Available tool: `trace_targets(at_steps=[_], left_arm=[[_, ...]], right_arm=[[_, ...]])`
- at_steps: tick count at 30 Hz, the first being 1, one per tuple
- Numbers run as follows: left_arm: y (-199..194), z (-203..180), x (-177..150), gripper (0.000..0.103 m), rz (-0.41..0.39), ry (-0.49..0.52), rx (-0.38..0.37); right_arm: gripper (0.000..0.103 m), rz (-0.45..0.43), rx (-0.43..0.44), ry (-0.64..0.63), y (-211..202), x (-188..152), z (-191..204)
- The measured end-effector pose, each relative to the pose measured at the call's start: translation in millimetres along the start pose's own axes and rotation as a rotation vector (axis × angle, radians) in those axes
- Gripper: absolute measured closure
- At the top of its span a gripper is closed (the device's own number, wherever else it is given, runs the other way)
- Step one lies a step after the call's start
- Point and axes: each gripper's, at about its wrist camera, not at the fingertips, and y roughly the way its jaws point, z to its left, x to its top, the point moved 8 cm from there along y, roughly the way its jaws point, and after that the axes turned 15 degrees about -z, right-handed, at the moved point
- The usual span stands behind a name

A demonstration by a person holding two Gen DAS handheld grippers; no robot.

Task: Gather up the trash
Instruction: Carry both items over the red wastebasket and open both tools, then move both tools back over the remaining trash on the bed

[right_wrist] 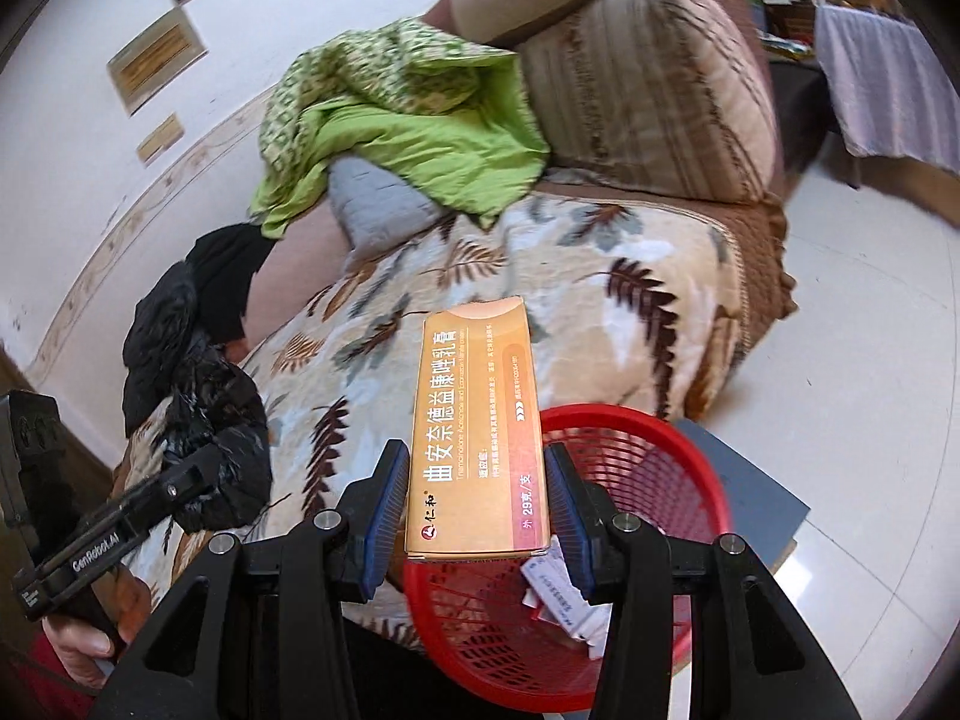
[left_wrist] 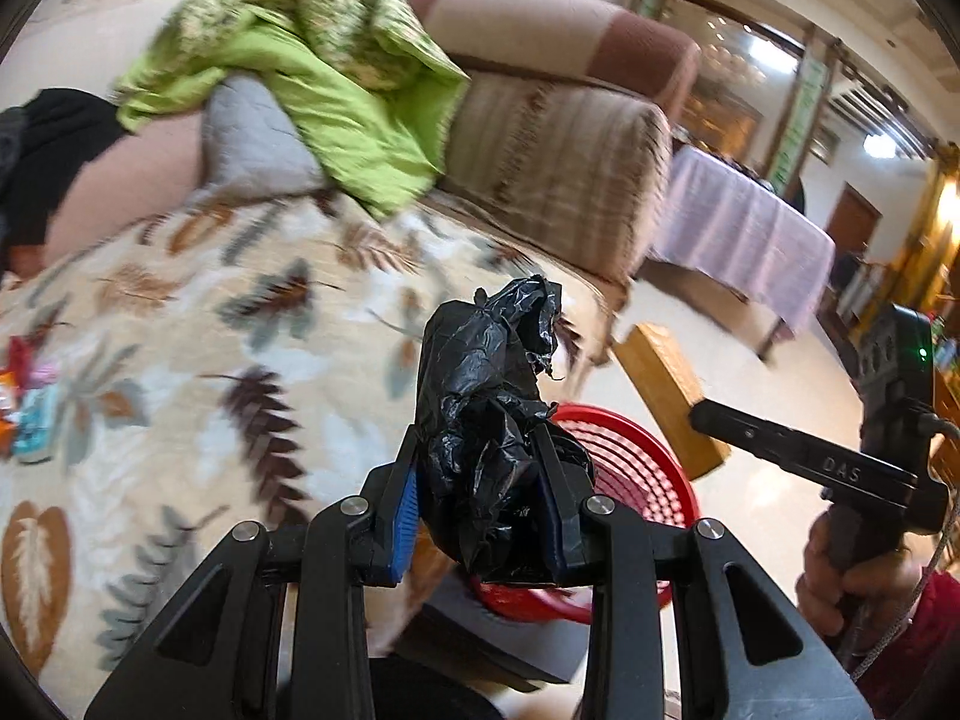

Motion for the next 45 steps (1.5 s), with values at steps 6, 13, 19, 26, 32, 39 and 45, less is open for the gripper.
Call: trace_targets(at_steps=[6, 13, 19, 26, 32, 39, 45], left_arm=[[37.7, -28.9, -24.2, 0.071, 0.115, 0.009, -0.064], [67.4, -47.3, -45.2, 0.037, 0.202, -0.034, -0.11], [58.8, -27.1, -40.0, 0.037, 0.18, -0.091, -0.08], [29.4, 15.1, -26.2, 0.037, 0.114, -0.101, 0.025], [-17.6, 76.0, -18.5, 0.036, 0.057, -0.101, 0.187], [-90.8, 162.0, -26.3, 0.036, 0.002, -0.133, 0.385], [-142.5, 234.0, -44.4, 0.036, -0.041, -0.23, 0.537]], right_arm=[[0.053, 0.02, -0.018, 0.079, 2.4, -4.4, -24.7], [0.045, 0.061, -0.049, 0.106, 7.0, -12.8, -44.3], [0.043, 0.044, -0.062, 0.094, 6.8, -8.0, -46.4], [0.042, 0.056, 0.007, 0.052, 22.1, -6.9, -10.5], [0.038, 0.109, 0.112, -0.015, 44.9, -26.0, 46.5], [0.038, 0.166, 0.244, -0.133, 68.0, -53.0, 130.1], [0.038, 0.226, 0.361, -0.233, 86.6, -82.8, 206.9]])
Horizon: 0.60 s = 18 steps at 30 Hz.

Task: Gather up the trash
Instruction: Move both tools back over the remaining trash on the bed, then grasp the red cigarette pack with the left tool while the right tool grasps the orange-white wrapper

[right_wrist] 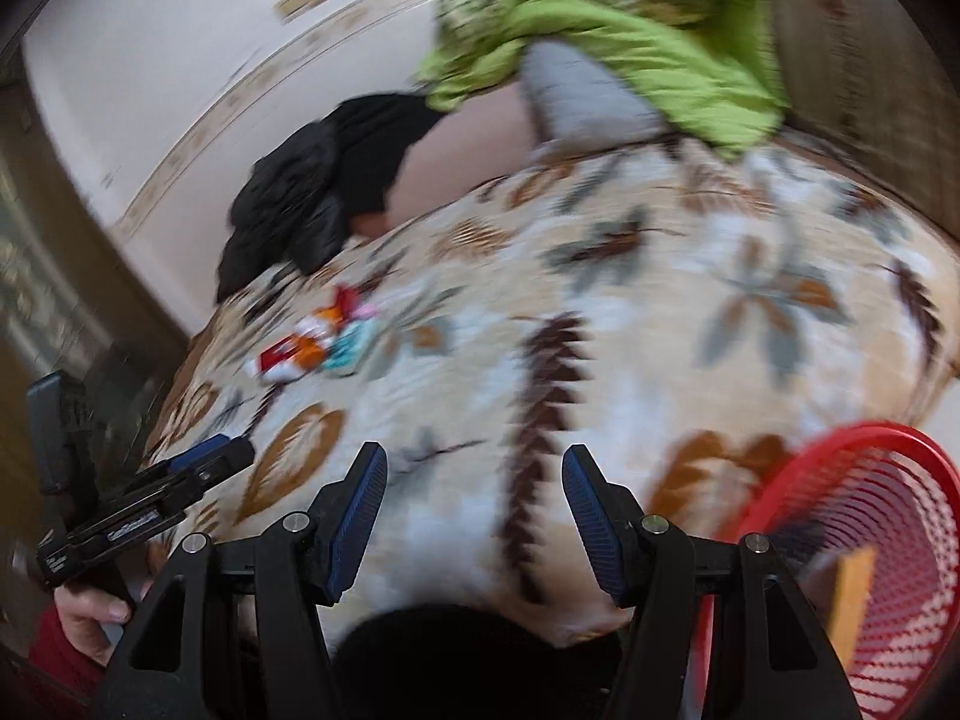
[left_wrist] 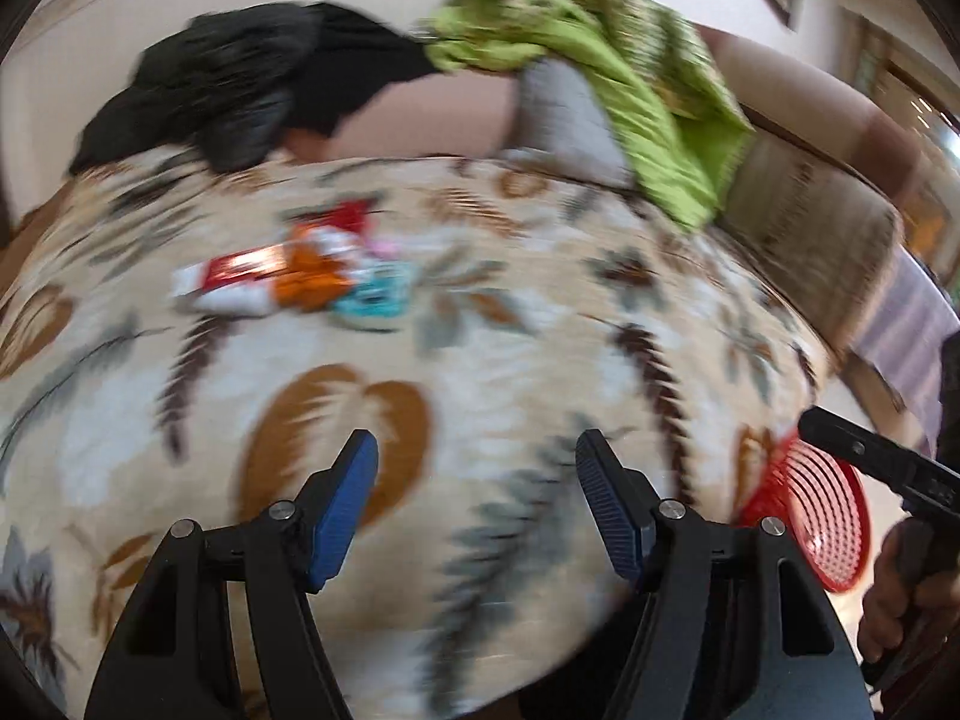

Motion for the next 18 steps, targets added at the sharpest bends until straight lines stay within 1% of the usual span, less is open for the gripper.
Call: trace_targets(at_steps=[1, 3, 6, 8, 10, 12, 15, 18], left_arm=[[-0.7, 18.6, 0.7, 0.036, -0.008, -0.031, 0.026], [-1.7, 43.4, 1.5, 0.036, -0.022, -0.064, 0.07], [0.0, 87.4, 2.8, 0.036, -0.052, -0.126, 0.153], [-0.5, 107.5, -0.5, 0.036, -0.058, -0.164, 0.19], [0.7, 128.0, -3.0, 0.036, -0.059, -0.217, 0.208], [0.9, 141.1, -2.4, 0.036, -0.062, -0.238, 0.216], [0.9, 155.2, 6.0, 0.036, -0.078, -0.248, 0.227], [1.8, 169.8, 16.7, 0.036, -0.093, -0.244, 0.235]], right_arm=[[0.038, 0.012, 0.026, -0.027, 10.8, -0.2, 16.5], [0.038, 0.029, 0.069, -0.071, 28.7, -0.4, 43.2], [0.038, 0.053, 0.115, -0.118, 54.6, 1.4, 75.6], [0.038, 0.057, 0.144, -0.148, 73.4, 4.3, 96.2], [0.038, 0.061, 0.153, -0.177, 96.8, 8.6, 114.7], [0.038, 0.062, 0.177, -0.194, 123.5, 13.2, 133.6], [0.038, 0.073, 0.172, -0.229, 173.5, 16.7, 154.6], [0.038, 0.098, 0.163, -0.241, 212.4, 15.6, 162.6]])
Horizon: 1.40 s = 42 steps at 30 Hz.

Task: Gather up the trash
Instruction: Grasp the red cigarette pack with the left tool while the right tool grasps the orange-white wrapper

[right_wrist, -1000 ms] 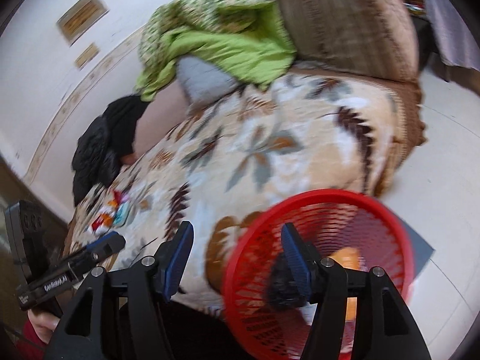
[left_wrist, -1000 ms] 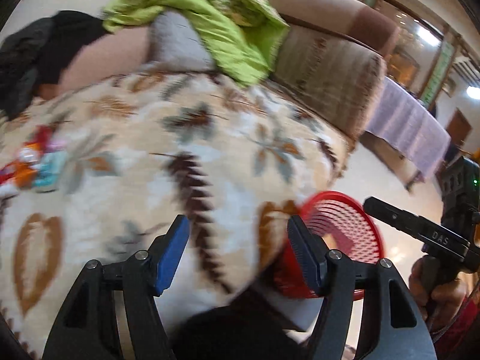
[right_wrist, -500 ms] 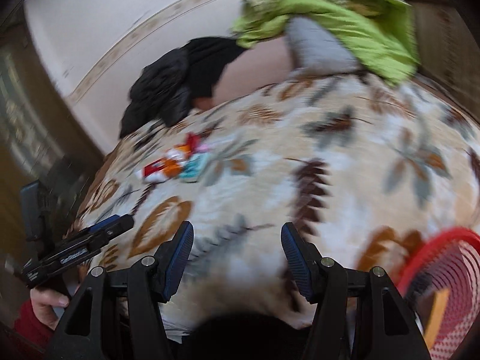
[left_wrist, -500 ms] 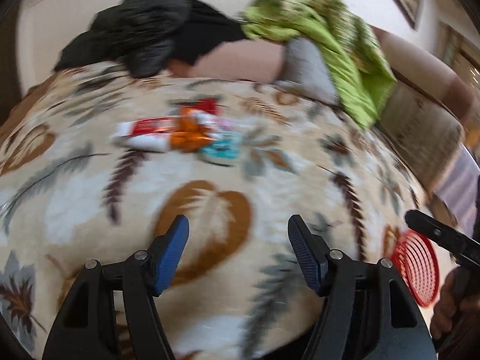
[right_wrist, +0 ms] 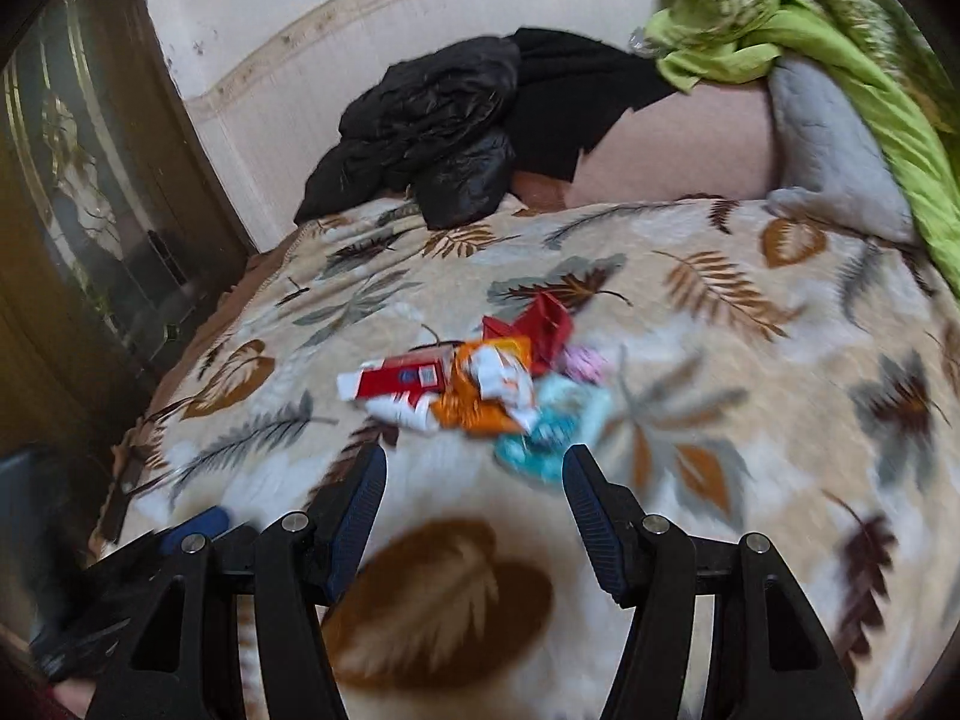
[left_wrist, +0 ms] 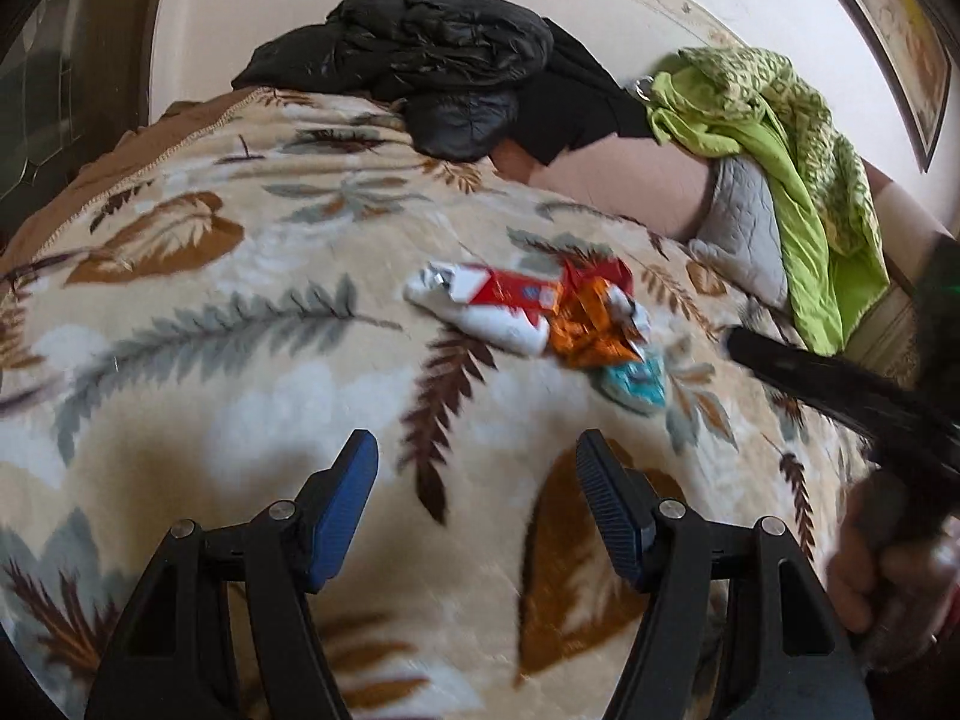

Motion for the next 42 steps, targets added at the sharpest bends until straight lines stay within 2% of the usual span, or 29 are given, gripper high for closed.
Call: trace_targets(at_steps=[4, 7, 8, 9, 10, 13, 18, 21, 25, 30, 33, 39, 42], left_arm=[[18.2, 8.8, 17.3, 0.036, 0.006, -0.006, -0.007], [38.1, 8.9, 29.3, 0.036, 0.014, 0.022, -0.017], [46.8, 7.4, 33.7, 0.036, 0.016, 0.04, -0.023], [52.4, 5.8, 36.4, 0.036, 0.018, 0.051, -0.024], [60.5, 3.7, 40.2, 0.036, 0.02, 0.066, -0.03], [82.0, -3.3, 51.5, 0.036, 0.017, 0.096, -0.059], [130.3, -13.9, 70.5, 0.035, 0.051, 0.131, -0.105], [167.8, -15.7, 69.8, 0.035, 0.127, 0.104, -0.145], [201.2, -12.3, 48.2, 0.035, 0.302, 0.028, -0.19], [164.5, -34.4, 29.6, 0.035, 0.344, 0.051, -0.3], [132.4, -53.8, 13.3, 0.035, 0.337, 0.149, -0.335], [138.8, -66.0, -6.3, 0.032, 0.36, 0.275, -0.243], [151.9, -69.5, -10.4, 0.032, 0.364, 0.258, -0.209]], right_arm=[[0.038, 0.021, -0.054, -0.01, 54.7, -1.0, -8.5], [0.039, 0.038, -0.053, 0.004, 81.1, -2.6, -13.6], [0.049, 0.041, -0.055, 0.004, 85.3, -3.9, -14.4], [0.067, 0.046, -0.045, 0.01, 88.8, -5.8, -14.9], [0.068, 0.053, -0.038, 0.02, 91.9, -7.5, -16.1], [0.069, 0.022, -0.014, 0.088, 79.6, -6.4, -19.7], [0.069, -0.047, -0.01, 0.147, 23.9, -8.6, -30.9], [0.069, -0.065, -0.003, 0.198, -4.9, -20.2, -39.3], [0.069, -0.085, 0.008, 0.207, -27.2, -26.9, -43.6], [0.069, -0.088, 0.027, 0.24, -26.4, -26.6, -45.0], [0.069, -0.096, 0.04, 0.256, -28.0, -26.4, -45.5], [0.069, -0.142, 0.013, 0.255, -37.1, -19.5, -55.4], [0.069, -0.142, 0.008, 0.267, -38.7, -19.8, -59.8]])
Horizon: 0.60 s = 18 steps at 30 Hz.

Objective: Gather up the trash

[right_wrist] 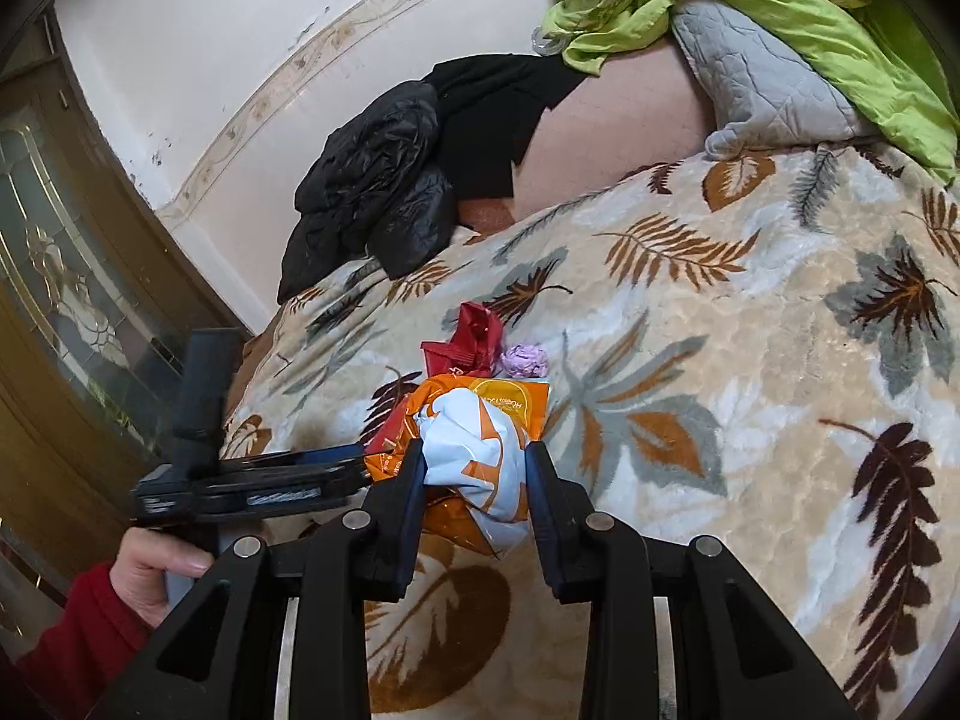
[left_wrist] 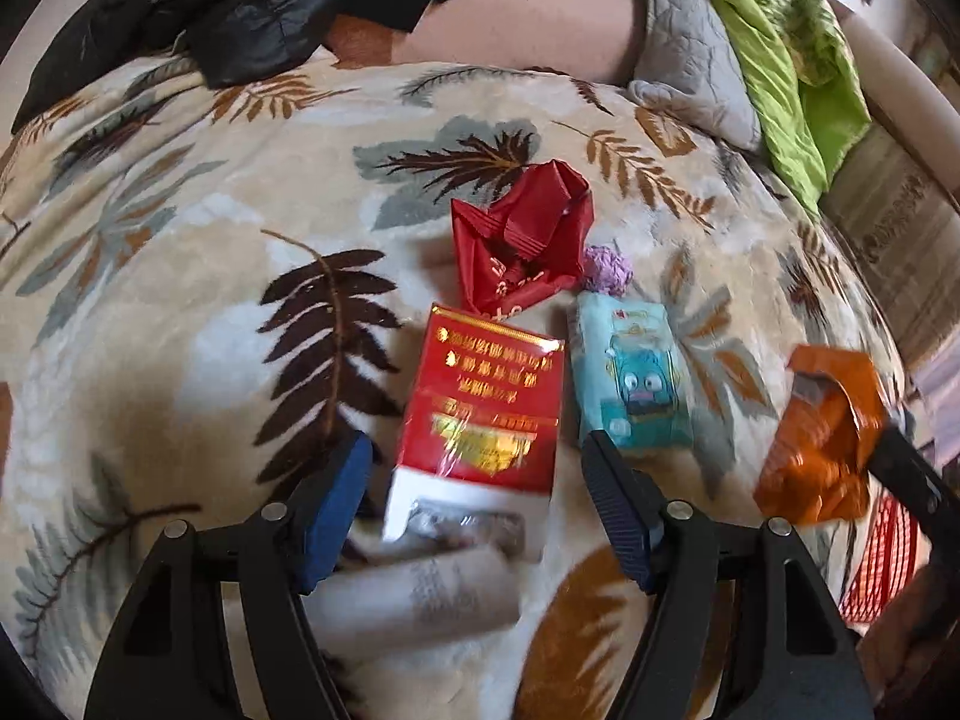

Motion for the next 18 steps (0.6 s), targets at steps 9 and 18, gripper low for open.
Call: trace_targets(at_steps=[9, 18], left_arm=[[8.5, -4.3, -4.1, 0.049, -0.088, 0.095, 0.21], [-103.4, -20.5, -17.0, 0.049, -0.305, 0.048, 0.227]], right_arm=[[0.069, -0.018, -0.02, -0.015, -1.1, 4.2, -2.0], [0.069, -0.03, -0.016, -0.136, -29.8, -9.4, 20.7]])
